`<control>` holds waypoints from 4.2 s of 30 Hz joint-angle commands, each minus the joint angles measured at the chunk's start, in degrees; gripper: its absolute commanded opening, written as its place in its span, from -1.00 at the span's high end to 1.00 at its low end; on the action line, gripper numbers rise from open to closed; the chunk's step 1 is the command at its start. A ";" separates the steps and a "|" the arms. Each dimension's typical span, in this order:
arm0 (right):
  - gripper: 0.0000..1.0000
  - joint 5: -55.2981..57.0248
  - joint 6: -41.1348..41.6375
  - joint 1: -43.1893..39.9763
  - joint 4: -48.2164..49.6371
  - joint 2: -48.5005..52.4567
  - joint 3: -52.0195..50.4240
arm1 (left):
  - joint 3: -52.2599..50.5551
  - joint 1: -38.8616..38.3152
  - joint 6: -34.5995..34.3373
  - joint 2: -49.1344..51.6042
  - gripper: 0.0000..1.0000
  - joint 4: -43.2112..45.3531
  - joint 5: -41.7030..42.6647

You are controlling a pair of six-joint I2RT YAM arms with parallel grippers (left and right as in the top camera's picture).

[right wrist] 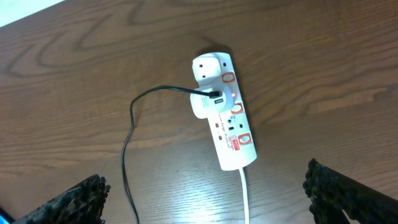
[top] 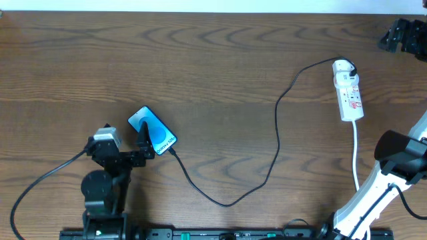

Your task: Plug charger to phone and switch on socket

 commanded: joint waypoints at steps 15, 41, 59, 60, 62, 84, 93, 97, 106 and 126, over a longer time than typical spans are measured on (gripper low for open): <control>-0.99 0.20 0.83 -0.22 -0.17 0.04 0.26 | -8.83 -0.17 1.01 -10.99 -0.96 6.12 -1.44; -0.99 0.20 0.83 -0.22 -0.17 0.04 0.26 | -8.83 -0.17 1.01 -18.10 -0.96 -10.80 -2.23; -0.99 0.20 0.81 -0.22 -0.20 0.04 0.26 | -8.83 -0.17 4.55 -18.10 -0.96 -10.95 -2.36; -0.99 0.20 0.83 -0.22 -0.20 0.04 0.26 | -8.83 -0.17 5.27 -18.10 -0.96 -10.93 -1.75; -0.99 0.20 0.83 -0.22 -0.20 0.04 0.26 | -8.83 -0.17 6.19 -18.10 -0.96 -10.91 -1.07; -0.98 0.20 0.81 -0.22 -0.20 0.04 0.26 | -8.83 -0.28 7.85 -18.08 -0.96 -10.54 1.84; -0.99 0.20 0.83 -0.22 -0.20 0.04 0.26 | -8.83 -0.28 7.85 -17.94 -0.96 -10.54 1.84; -0.99 0.20 0.83 -0.22 -0.17 0.04 0.26 | -8.83 -0.28 7.85 -17.94 -0.95 -10.51 1.84; -0.98 0.20 0.83 -0.22 -0.20 0.04 0.26 | -8.83 -0.28 7.87 -17.94 -0.96 -10.54 1.84; -0.99 0.20 0.83 -0.22 -0.20 0.04 0.26 | -8.83 -0.28 7.87 -17.94 -0.96 -10.54 1.84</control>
